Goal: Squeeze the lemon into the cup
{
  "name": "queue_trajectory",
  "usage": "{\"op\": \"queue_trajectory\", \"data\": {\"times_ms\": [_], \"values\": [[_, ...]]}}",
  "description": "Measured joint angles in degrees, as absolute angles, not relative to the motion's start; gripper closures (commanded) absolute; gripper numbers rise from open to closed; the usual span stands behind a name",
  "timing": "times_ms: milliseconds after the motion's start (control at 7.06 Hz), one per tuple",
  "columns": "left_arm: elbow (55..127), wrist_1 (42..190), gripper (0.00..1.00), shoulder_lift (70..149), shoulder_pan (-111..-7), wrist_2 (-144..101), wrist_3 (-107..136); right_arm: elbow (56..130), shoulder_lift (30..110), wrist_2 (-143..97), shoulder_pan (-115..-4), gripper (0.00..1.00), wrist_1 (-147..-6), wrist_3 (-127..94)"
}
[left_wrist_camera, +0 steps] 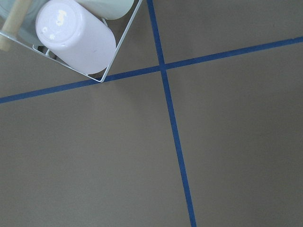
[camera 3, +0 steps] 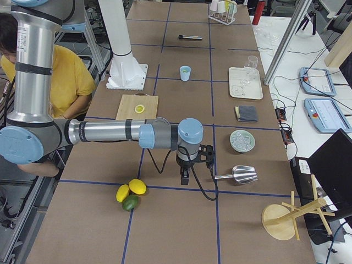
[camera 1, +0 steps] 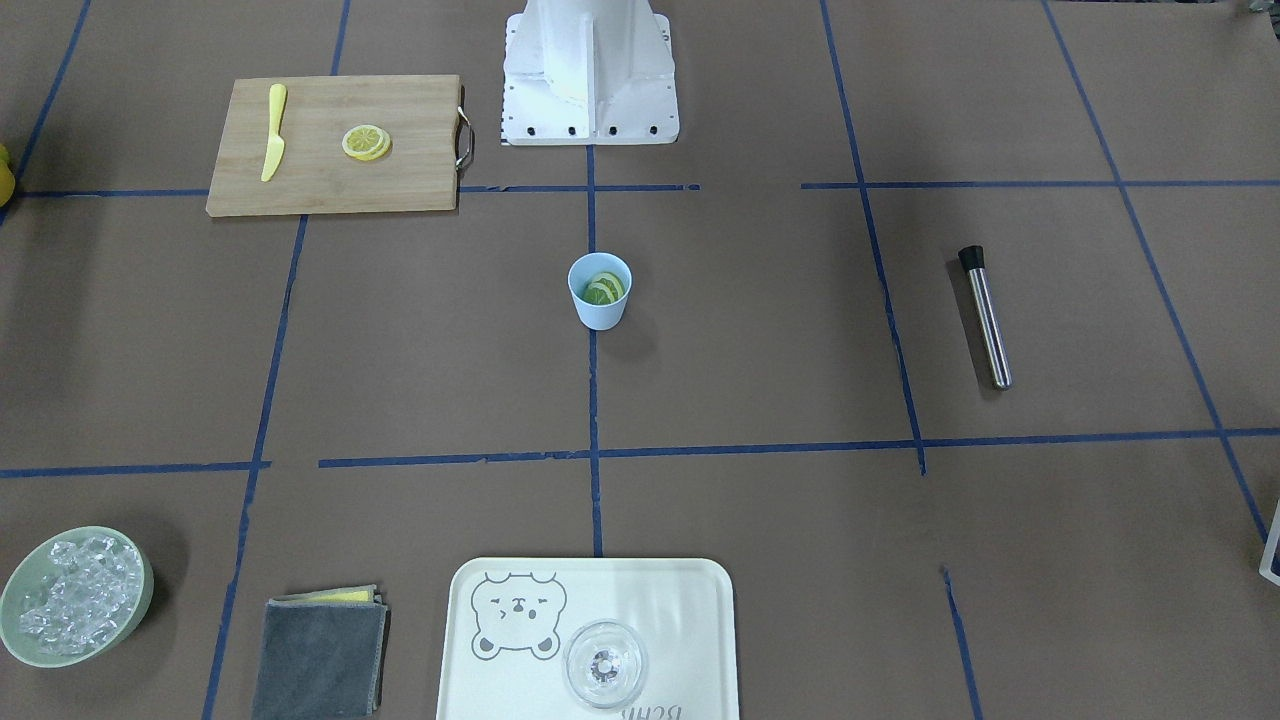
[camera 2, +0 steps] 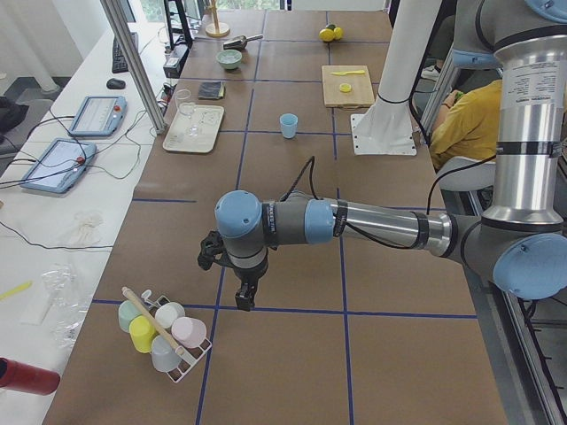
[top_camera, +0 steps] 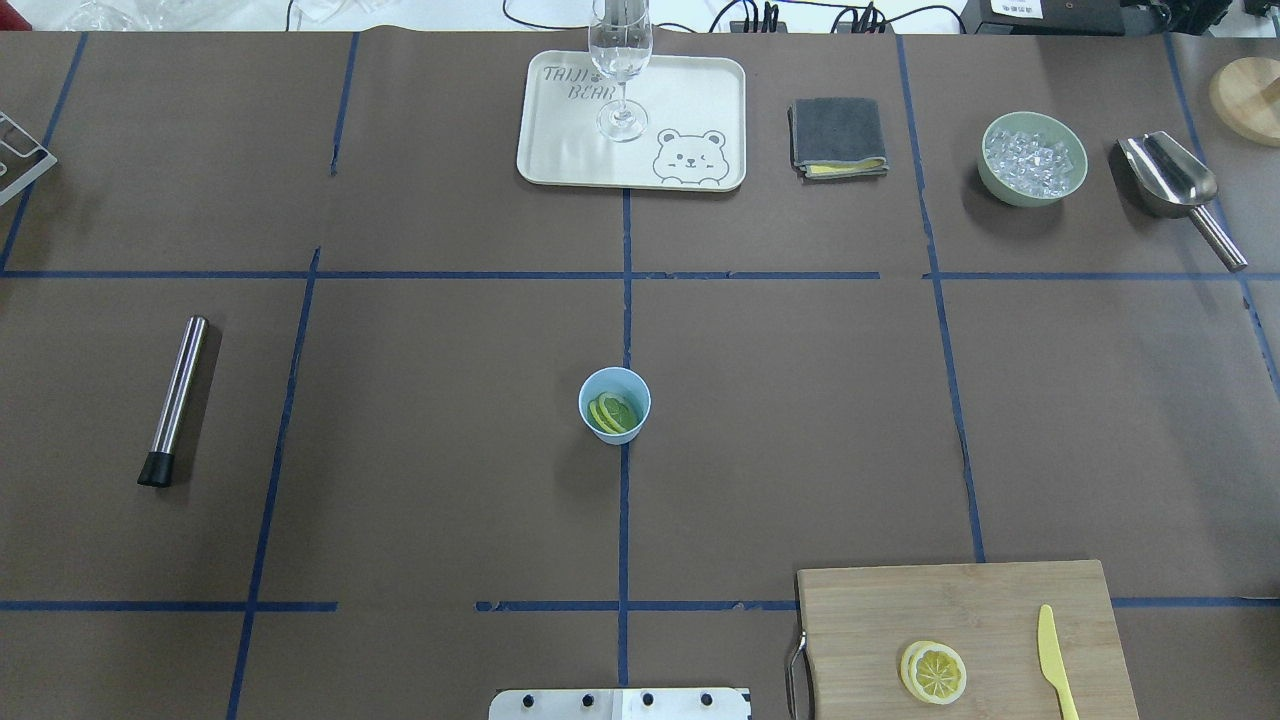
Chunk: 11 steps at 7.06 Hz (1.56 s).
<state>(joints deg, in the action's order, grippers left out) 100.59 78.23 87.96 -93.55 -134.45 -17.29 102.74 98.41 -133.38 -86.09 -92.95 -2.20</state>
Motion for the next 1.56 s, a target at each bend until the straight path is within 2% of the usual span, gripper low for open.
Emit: {"op": "queue_trajectory", "data": {"times_ms": [1558], "values": [[99.4,80.1,0.0,88.3,-93.5,-135.0,-15.0,99.1,96.0,-133.8,-82.9,0.0,-92.5,-5.2]]}}
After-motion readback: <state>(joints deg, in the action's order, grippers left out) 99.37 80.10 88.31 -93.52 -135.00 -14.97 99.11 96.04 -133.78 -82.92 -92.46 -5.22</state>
